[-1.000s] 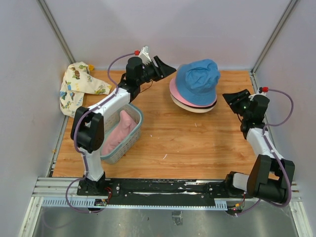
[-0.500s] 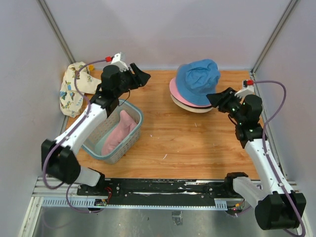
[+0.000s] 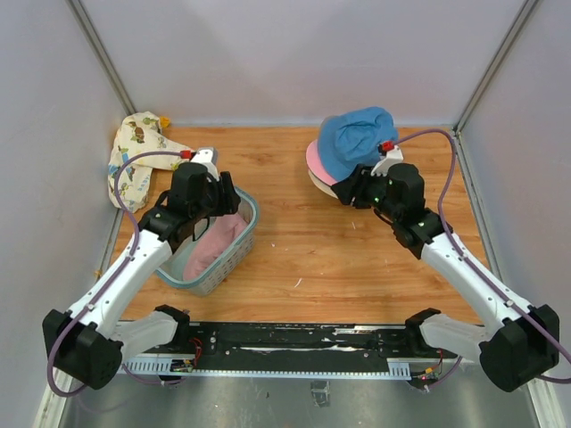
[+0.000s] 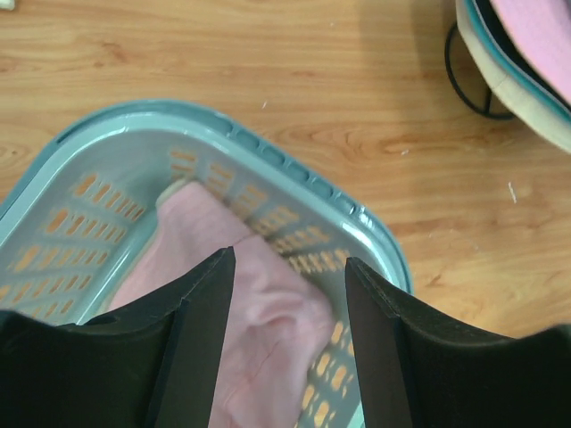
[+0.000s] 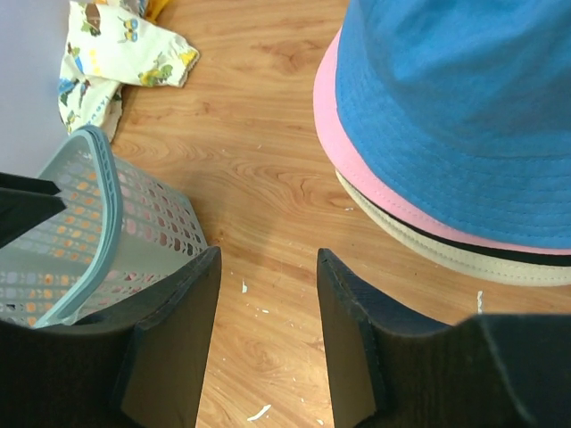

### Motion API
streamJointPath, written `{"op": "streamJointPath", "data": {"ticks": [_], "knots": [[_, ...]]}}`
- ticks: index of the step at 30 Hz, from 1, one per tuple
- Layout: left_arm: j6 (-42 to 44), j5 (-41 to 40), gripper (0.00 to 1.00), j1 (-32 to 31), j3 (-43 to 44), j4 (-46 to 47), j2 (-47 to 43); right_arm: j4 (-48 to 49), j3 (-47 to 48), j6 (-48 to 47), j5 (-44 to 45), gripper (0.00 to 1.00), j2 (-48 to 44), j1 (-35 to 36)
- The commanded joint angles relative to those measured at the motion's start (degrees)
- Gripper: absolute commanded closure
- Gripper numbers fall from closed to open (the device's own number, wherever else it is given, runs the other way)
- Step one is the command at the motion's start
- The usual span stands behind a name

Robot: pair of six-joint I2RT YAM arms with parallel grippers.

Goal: Stack the hats
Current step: Adjust the hat in the bin.

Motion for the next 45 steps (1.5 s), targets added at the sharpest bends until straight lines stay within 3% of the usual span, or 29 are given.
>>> {"op": "streamJointPath", "data": {"ticks": [1, 10, 25, 27, 32, 38, 45], "knots": [[3.66, -0.79, 0.43, -0.31, 0.39, -8.09, -3.85, -0.03, 2.7, -1.7, 3.67, 0.51, 1.23, 3.08], [4.73, 5.34, 0.43, -1.01, -3.08, -10.22, -5.18, 0.34, 3.82, -1.97, 4.81, 0.51, 3.83, 4.71], [6.87, 11.02, 0.46, -3.43, -3.06, -9.24, 5.32, -1.08, 4.45, -4.03, 6.98, 0.49, 3.0, 4.76], [7.03, 11.07, 0.55, -3.64, -3.06, -9.0, 6.59, -1.26, 4.5, -4.23, 7.24, 0.49, 2.84, 4.79], [6.79, 10.91, 0.97, -3.88, -2.97, -7.6, 7.69, -1.8, 4.27, -4.94, 8.2, 0.49, 1.58, 4.81], [6.23, 4.66, 0.99, -3.82, 1.99, -9.07, 3.34, -2.13, 4.36, -5.14, 8.47, 0.49, 0.47, 4.77], [5.99, -3.13, 0.99, -3.83, 15.19, -14.14, -3.82, -2.16, 5.13, -4.62, 7.23, 0.49, 0.38, 4.91]]}}
